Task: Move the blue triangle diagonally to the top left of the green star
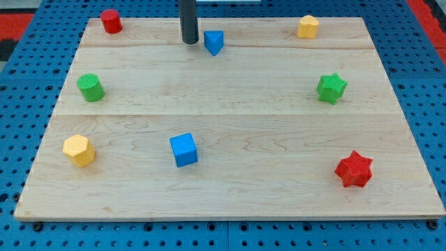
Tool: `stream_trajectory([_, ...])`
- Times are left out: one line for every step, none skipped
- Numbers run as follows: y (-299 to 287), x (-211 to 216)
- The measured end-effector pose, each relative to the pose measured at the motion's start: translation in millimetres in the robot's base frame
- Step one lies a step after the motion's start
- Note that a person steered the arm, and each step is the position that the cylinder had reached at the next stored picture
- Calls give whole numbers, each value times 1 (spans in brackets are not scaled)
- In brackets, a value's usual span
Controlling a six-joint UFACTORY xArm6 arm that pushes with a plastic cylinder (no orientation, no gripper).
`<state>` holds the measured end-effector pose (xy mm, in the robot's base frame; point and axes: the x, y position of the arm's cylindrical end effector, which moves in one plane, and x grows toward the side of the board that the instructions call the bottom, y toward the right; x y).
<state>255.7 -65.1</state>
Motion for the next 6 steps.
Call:
stream_trajectory([48, 10])
stream_trajectory([83, 21])
stream_trajectory([83, 2])
stream_trajectory([107, -15])
stream_trajectory([133, -7])
stream_trajectory([137, 9])
